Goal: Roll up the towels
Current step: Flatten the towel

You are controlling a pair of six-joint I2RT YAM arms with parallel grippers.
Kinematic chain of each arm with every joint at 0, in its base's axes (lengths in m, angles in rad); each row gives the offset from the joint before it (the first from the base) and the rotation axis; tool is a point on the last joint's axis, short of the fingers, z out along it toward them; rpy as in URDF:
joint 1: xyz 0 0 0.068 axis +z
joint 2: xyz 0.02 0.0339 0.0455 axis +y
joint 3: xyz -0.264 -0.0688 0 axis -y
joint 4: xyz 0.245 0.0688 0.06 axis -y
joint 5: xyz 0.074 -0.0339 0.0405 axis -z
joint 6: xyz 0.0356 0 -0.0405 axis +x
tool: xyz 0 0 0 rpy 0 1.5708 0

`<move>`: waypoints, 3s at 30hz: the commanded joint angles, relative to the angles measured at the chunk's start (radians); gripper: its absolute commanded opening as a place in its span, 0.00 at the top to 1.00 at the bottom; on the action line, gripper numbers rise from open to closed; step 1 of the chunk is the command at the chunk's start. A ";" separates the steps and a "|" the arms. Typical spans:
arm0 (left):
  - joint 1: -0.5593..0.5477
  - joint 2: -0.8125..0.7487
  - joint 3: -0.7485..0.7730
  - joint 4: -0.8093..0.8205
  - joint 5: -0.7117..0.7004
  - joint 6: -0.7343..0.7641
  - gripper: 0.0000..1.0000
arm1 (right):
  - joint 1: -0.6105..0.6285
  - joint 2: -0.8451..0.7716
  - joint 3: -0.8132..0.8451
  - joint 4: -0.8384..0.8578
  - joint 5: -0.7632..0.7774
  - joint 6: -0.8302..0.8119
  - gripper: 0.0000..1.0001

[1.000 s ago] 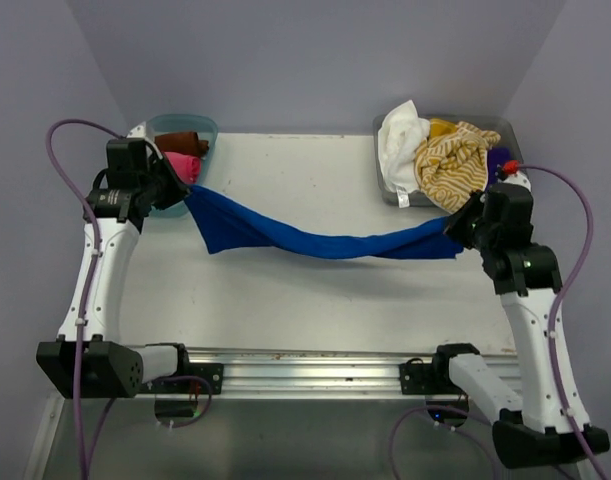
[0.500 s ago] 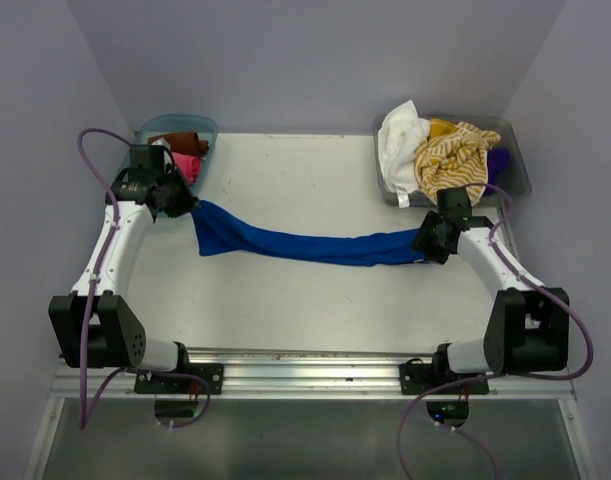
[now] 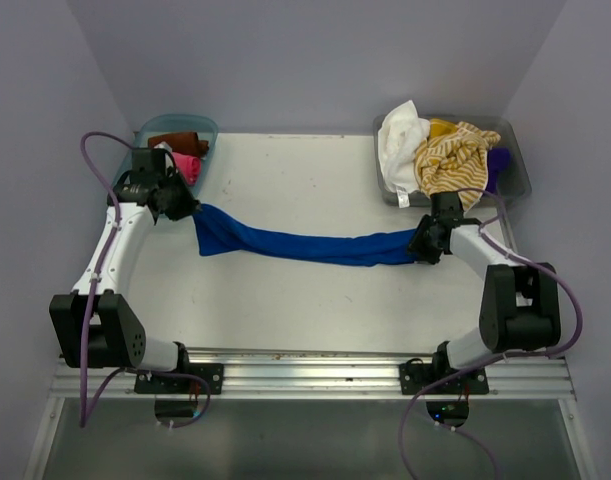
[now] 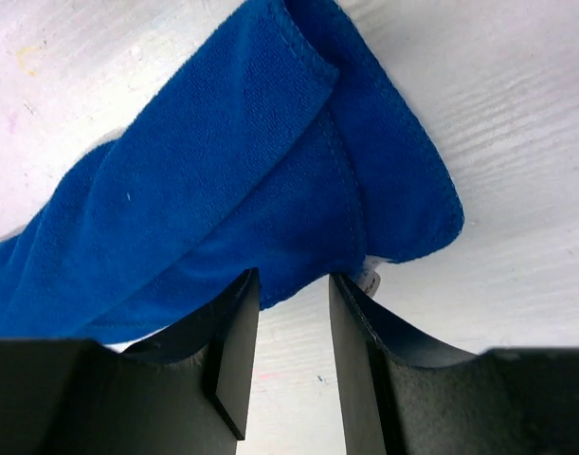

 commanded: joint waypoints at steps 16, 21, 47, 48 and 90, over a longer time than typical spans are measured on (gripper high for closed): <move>0.010 -0.033 0.004 0.040 0.007 0.013 1.00 | -0.008 -0.064 0.007 0.017 0.047 0.034 1.00; 0.011 -0.033 0.021 0.034 -0.008 0.013 1.00 | -0.009 -0.167 0.068 -0.038 0.088 0.035 1.00; 0.087 -0.016 0.204 -0.001 0.043 -0.017 1.00 | -0.124 -0.524 0.340 -0.346 0.214 -0.031 1.00; 0.088 -0.054 0.169 0.000 0.043 -0.008 1.00 | -0.124 -0.550 0.306 -0.366 0.231 -0.029 1.00; 0.088 -0.057 -0.550 0.146 -0.124 -0.180 0.37 | -0.121 -0.665 -0.182 -0.357 -0.044 0.158 0.42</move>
